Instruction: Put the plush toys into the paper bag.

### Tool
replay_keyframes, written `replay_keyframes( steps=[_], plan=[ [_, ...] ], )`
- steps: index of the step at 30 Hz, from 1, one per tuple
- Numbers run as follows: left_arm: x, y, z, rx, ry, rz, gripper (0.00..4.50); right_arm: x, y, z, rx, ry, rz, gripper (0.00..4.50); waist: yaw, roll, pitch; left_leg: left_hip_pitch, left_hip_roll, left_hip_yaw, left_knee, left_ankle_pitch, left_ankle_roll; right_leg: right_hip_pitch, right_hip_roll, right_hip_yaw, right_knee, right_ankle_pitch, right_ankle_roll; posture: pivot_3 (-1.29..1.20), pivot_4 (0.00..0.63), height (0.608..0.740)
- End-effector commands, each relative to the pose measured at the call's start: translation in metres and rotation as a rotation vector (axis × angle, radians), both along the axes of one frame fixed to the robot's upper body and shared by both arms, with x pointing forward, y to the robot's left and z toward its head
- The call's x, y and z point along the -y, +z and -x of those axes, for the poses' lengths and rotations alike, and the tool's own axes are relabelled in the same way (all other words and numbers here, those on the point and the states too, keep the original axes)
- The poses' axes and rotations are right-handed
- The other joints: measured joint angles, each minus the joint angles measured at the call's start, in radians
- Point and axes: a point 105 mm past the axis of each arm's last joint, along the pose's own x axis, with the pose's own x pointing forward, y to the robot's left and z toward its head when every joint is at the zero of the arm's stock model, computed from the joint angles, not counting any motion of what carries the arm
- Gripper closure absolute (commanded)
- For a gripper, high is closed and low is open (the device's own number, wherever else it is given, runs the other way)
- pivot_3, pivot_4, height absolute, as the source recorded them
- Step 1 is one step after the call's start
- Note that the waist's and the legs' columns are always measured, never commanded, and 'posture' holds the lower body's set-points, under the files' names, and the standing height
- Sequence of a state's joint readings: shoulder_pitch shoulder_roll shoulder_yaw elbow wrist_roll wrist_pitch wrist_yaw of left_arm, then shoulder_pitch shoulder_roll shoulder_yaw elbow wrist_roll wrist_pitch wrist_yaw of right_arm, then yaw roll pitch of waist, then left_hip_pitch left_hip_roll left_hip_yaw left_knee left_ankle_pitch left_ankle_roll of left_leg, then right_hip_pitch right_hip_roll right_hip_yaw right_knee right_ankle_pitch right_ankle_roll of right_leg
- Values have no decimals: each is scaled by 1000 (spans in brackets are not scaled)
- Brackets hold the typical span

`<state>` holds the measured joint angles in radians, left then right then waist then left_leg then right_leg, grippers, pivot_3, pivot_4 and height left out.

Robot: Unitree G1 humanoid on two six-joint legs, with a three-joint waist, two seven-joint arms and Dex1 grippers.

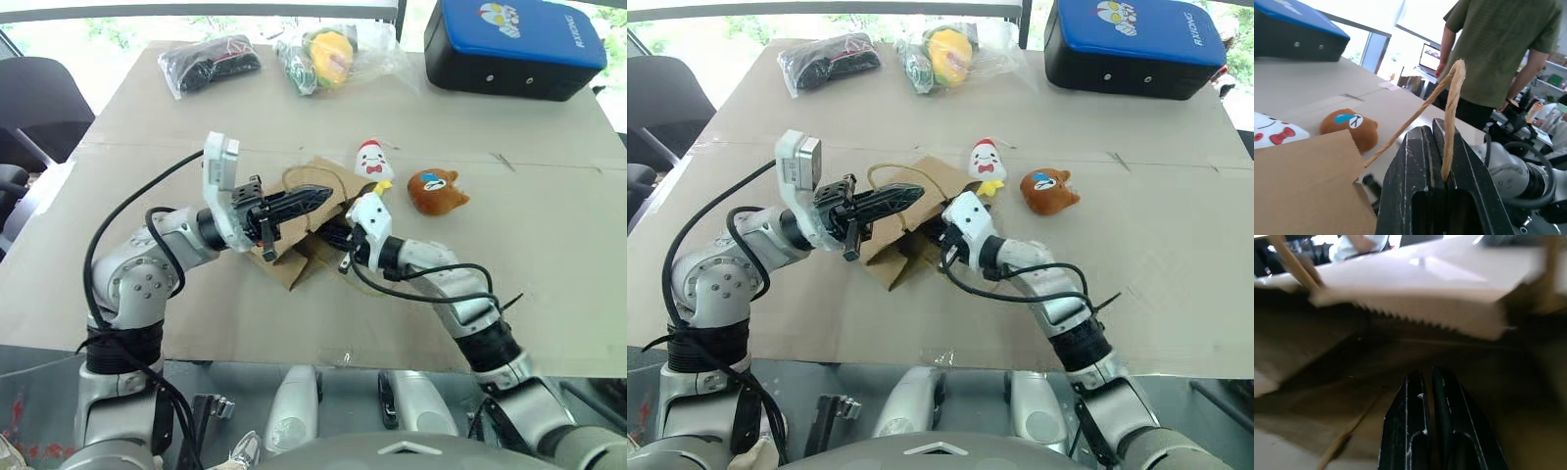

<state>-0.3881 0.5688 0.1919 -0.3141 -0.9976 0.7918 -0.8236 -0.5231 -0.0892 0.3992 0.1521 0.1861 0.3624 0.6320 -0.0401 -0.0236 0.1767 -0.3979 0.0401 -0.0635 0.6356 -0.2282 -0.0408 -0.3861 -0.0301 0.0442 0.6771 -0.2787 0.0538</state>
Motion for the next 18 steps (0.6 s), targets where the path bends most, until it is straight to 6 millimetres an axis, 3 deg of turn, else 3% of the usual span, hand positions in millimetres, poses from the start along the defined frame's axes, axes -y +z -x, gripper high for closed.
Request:
replay_keyframes(
  steps=[1, 9, 18],
  plan=[
    [0, 29, 4, 108, 69, 61, 4500, -24, -21, -6, 7, 54, 74, 4440, -2, 0, 0, 0, 0, 0, 0, 0, 0, 0, 0, 0, 0, 0, 0, 0, 150, 740],
    [-43, 78, -11, 185, 380, 224, 4500, -13, -62, -17, 32, 4, 259, 4440, -4, -1, -2, 3, 1, -1, 0, 0, 0, 1, 1, 0, 2, 0, 0, 0, 150, 740],
    [-66, 96, -11, 228, 537, 316, 4500, 5, -71, -19, 75, 6, 369, 4440, 1, -1, -2, 11, 0, -1, 0, 0, 0, 9, 1, 0, 1, 0, 0, 0, 150, 740]
  ],
)
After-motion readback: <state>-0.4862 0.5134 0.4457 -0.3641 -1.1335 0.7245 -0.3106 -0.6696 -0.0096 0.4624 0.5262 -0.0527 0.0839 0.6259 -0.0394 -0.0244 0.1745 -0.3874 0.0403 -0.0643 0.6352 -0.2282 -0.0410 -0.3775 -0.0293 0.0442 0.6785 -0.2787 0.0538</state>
